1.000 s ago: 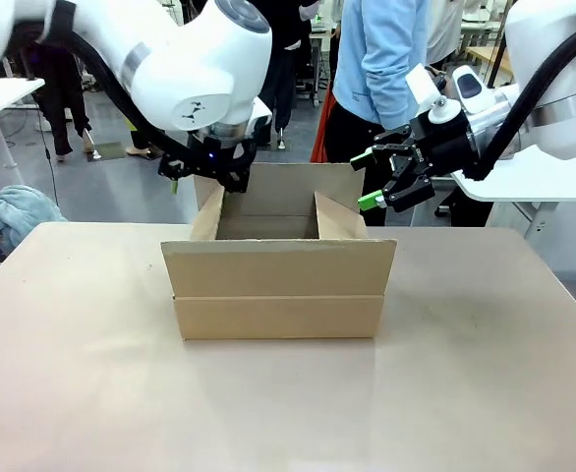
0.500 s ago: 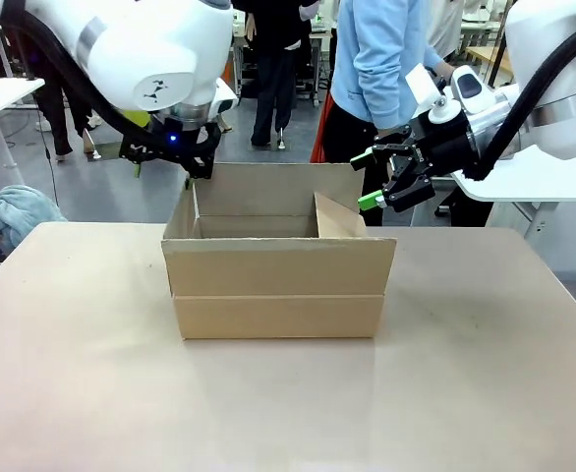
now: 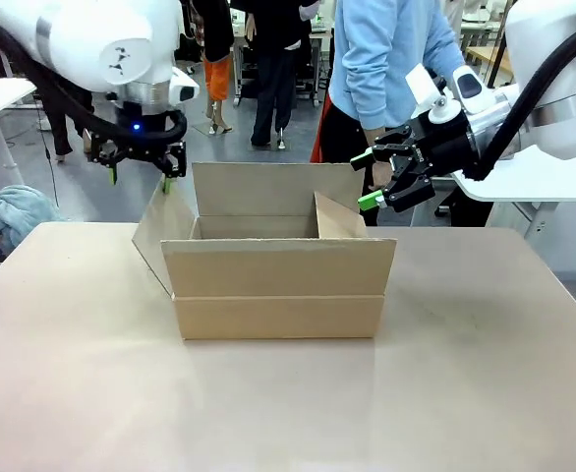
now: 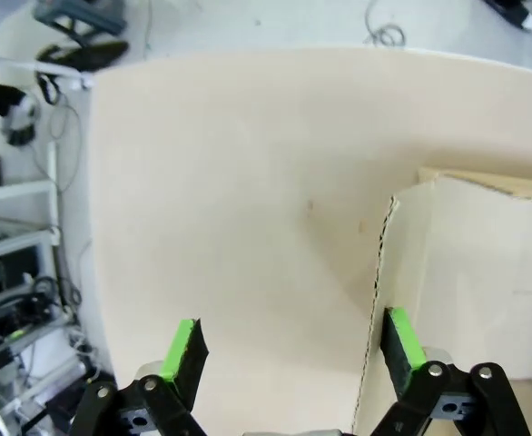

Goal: Pack the gift set into the box.
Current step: Place both hands on the side flaps of the Package Box and spread them outward.

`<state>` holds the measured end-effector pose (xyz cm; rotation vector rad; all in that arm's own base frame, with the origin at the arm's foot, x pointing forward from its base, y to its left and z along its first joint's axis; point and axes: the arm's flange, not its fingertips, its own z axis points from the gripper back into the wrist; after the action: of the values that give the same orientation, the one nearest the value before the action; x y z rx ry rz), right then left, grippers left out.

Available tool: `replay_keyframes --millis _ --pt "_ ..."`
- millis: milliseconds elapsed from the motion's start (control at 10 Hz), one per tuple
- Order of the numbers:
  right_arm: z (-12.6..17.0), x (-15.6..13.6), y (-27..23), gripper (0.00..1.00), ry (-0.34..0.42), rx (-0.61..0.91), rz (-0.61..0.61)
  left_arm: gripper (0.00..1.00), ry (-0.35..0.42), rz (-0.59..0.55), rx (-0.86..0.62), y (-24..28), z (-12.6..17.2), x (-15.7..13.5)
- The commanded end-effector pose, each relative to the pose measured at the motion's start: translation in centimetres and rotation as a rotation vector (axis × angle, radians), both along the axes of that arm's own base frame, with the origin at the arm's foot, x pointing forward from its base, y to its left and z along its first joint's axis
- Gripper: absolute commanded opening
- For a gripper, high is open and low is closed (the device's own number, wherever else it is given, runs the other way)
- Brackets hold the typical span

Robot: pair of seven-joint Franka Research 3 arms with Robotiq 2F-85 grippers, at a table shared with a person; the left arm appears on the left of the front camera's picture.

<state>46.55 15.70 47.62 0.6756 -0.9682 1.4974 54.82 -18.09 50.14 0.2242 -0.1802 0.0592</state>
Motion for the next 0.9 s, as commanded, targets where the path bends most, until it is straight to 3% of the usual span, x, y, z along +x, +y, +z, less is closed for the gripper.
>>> replay_keyframes --millis 0,300,600,700,800 --pt "0.1 -0.3 0.0 1.0 0.003 -0.007 0.004 1.0 0.122 -0.009 -0.12 3.6 -1.2 -0.8" --pt "0.1 -0.3 0.0 1.0 0.003 -0.007 0.004 1.0 0.192 0.036 -0.289 8.9 -3.8 -1.5" --pt "0.1 -0.3 0.0 1.0 0.003 -0.007 0.004 1.0 0.273 -0.096 -0.608 11.8 -9.9 -3.5" --pt "0.1 -0.3 0.0 1.0 0.003 -0.007 0.004 1.0 0.241 0.019 -0.369 10.4 -6.3 -1.4" --pt "0.1 -0.3 0.0 1.0 0.003 -0.007 0.004 1.0 0.241 0.019 -0.369 10.4 -6.3 -1.4"
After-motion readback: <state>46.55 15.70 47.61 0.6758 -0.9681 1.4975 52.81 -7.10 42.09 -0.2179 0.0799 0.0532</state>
